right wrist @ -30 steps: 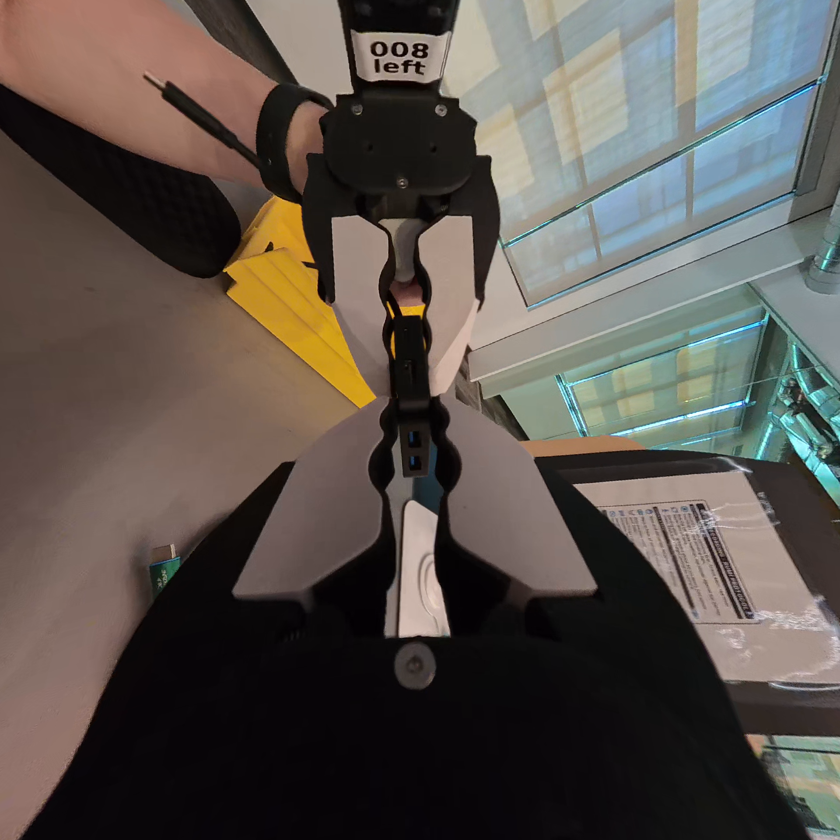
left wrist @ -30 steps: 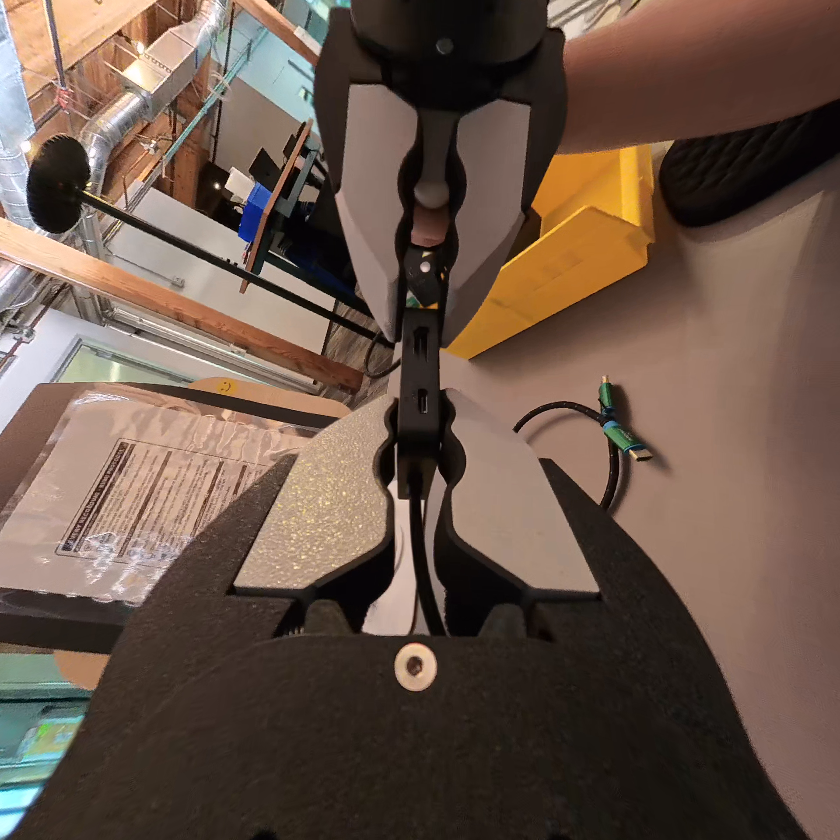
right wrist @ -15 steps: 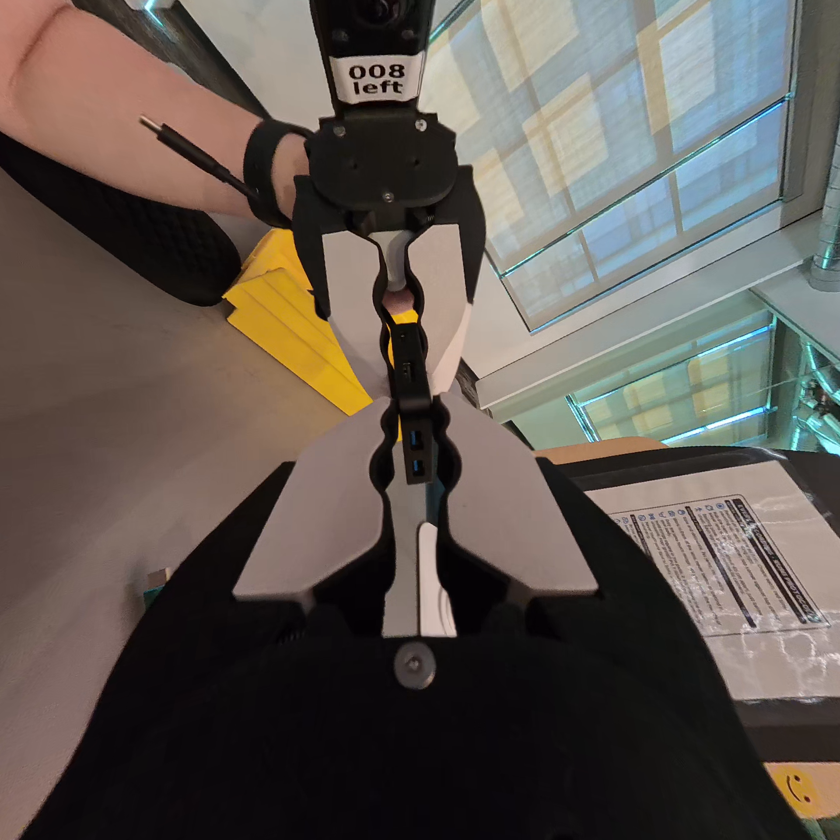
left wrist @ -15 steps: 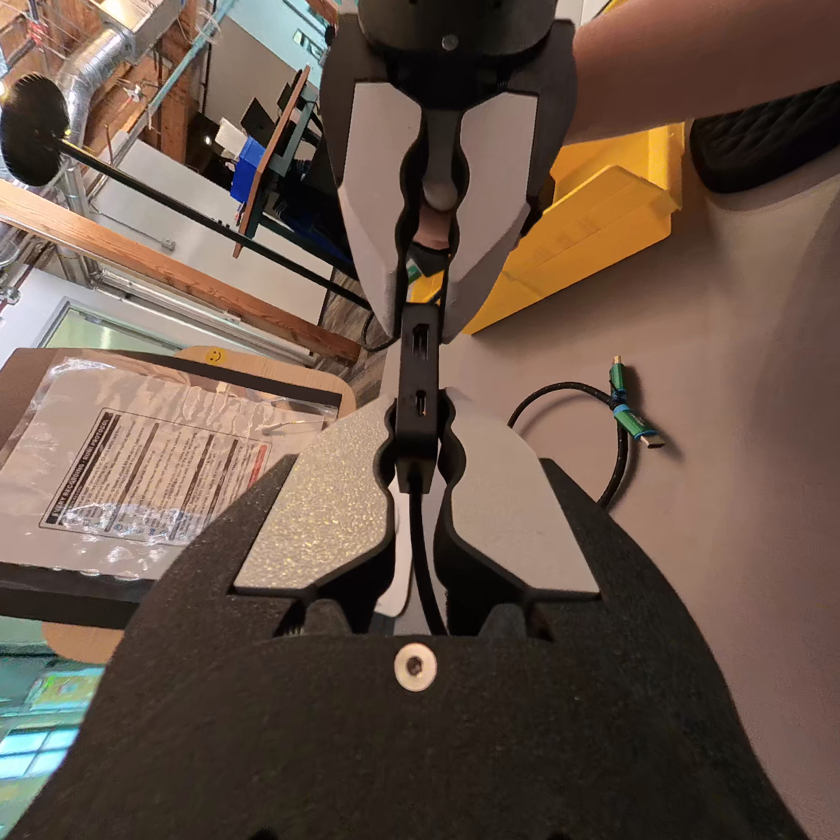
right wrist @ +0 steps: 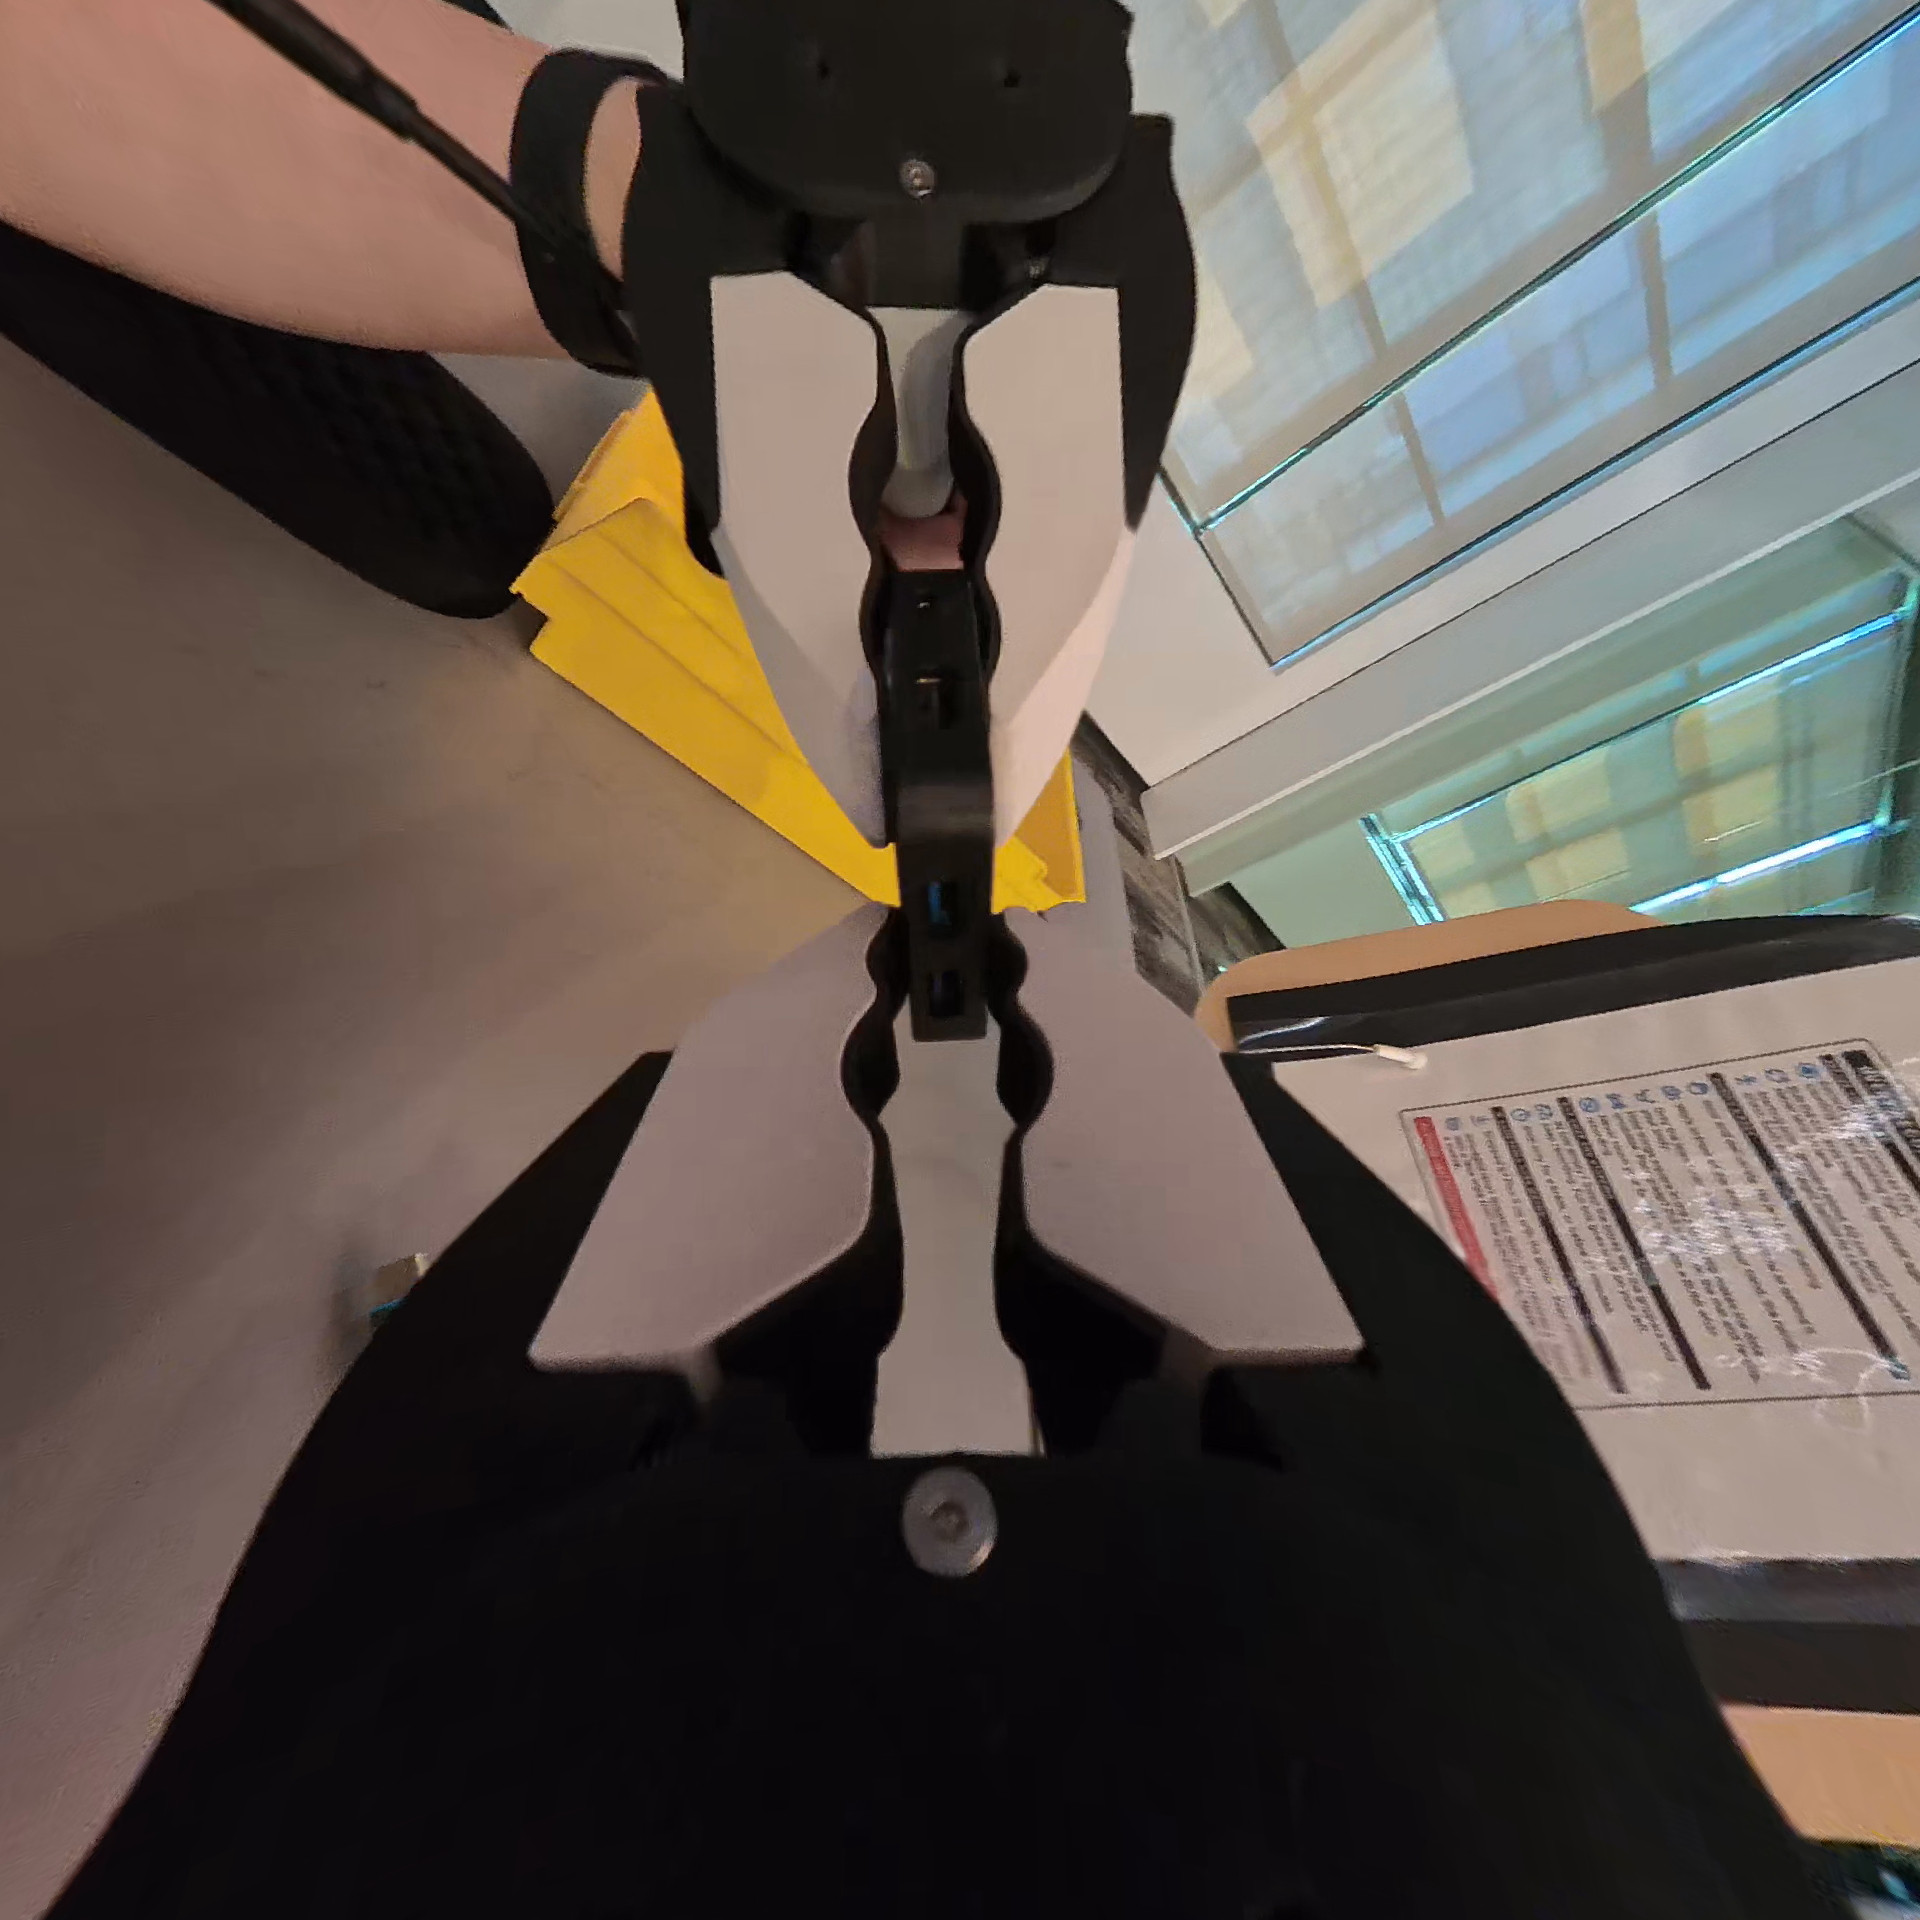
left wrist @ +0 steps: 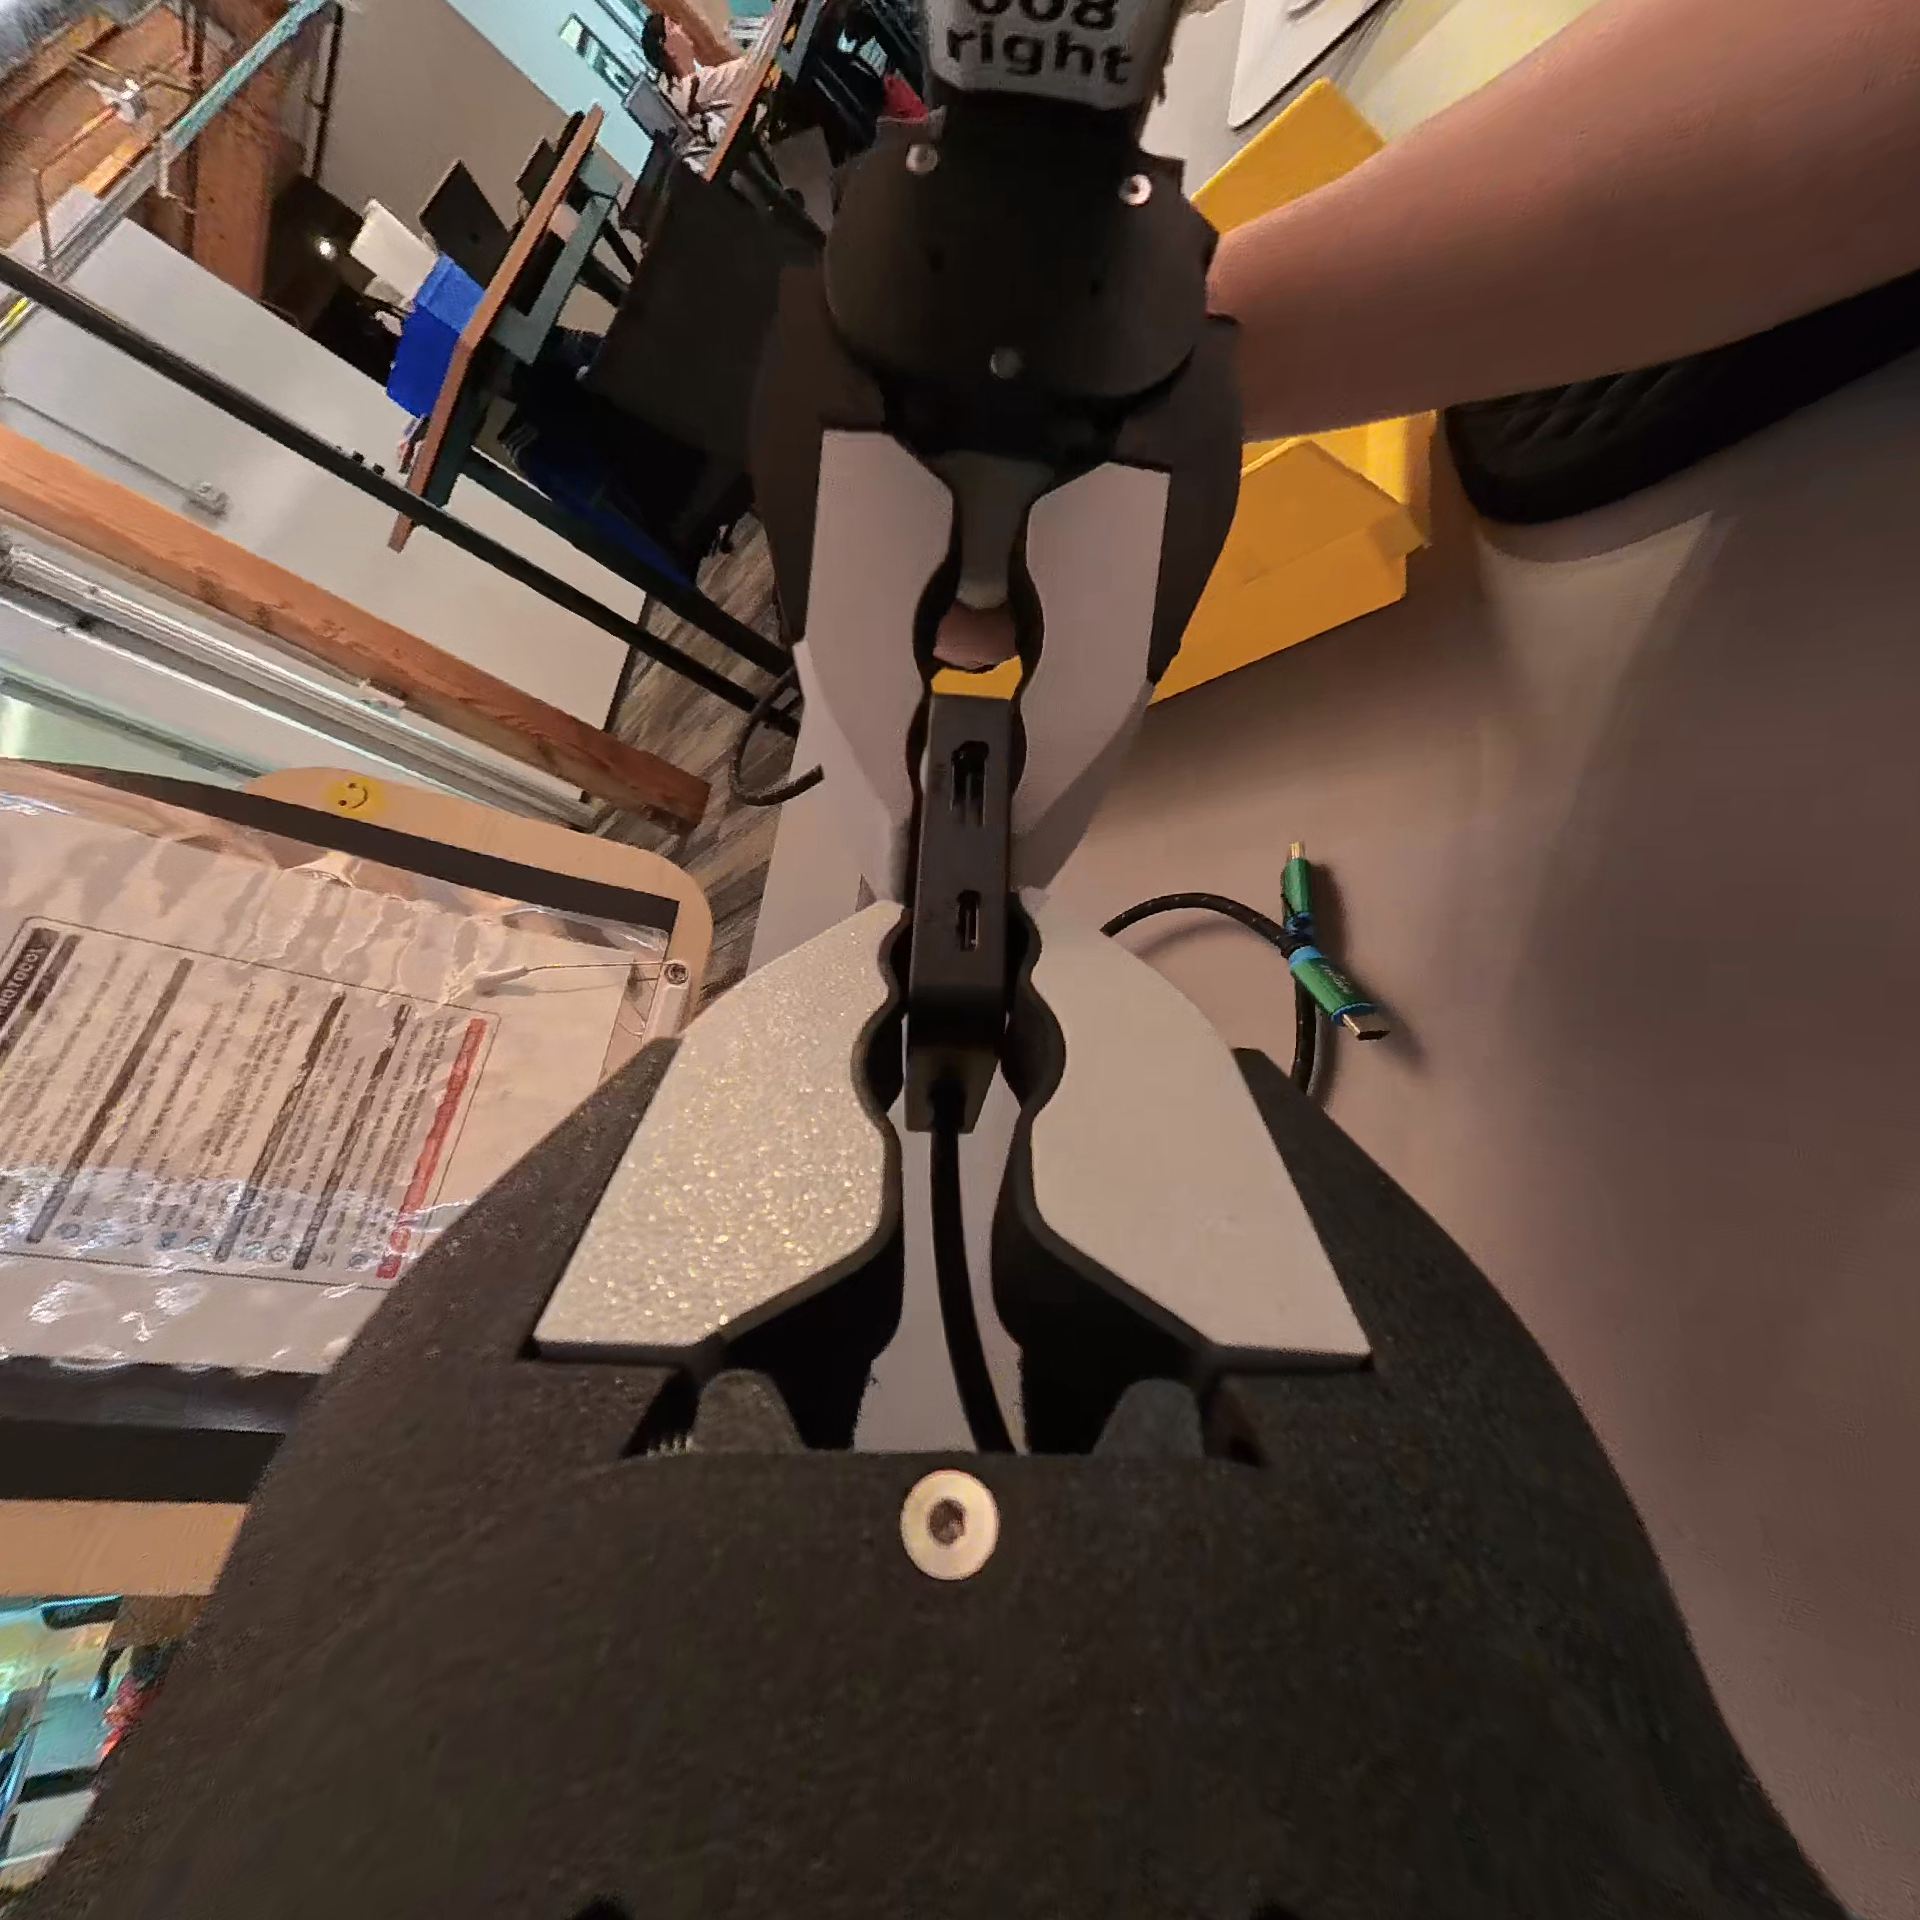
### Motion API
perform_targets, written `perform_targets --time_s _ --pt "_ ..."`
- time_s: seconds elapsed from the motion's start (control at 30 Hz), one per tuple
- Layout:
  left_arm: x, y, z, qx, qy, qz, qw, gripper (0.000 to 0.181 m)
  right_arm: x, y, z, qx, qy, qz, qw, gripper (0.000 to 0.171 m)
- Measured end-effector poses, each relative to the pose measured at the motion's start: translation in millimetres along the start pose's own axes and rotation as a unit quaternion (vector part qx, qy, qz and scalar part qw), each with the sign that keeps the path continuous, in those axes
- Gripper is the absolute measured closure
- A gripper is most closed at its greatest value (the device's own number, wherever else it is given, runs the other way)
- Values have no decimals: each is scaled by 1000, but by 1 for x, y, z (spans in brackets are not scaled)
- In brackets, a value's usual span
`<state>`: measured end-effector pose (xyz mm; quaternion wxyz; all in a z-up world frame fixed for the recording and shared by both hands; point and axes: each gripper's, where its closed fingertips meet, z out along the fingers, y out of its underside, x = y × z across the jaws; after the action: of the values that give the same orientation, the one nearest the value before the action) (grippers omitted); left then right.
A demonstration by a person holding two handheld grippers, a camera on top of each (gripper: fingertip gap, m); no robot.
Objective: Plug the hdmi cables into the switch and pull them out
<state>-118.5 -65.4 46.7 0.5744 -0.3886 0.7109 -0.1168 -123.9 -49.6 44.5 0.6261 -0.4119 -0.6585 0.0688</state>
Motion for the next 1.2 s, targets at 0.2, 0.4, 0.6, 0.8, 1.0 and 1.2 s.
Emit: perform_targets --time_s 0.2,0.4,0.6,0.8,1.0,1.2 --pt "-7 -13 -9 49 -21 -2 999 158 3 -22 -9 93 -6 33 995 156" --pt "-4 -8 -5 52 -16 7 999 168 3 -30 -11 114 -6 33 993 156" --pt "-7 -13 -3 73 -29 4 997 166 6 -30 -13 128 -1 40 991 156" --pt "-2 -24 -9 105 -5 -8 994 168 3 -31 -12 135 -16 52 989 156" --pt "-11 -9 -2 37 -32 7 999 168 12 -16 -8 120 13 86 989 152" --pt "-43 3 -28 36 -81 -37 995 168 13 9 -8 8 34 28 999 144"
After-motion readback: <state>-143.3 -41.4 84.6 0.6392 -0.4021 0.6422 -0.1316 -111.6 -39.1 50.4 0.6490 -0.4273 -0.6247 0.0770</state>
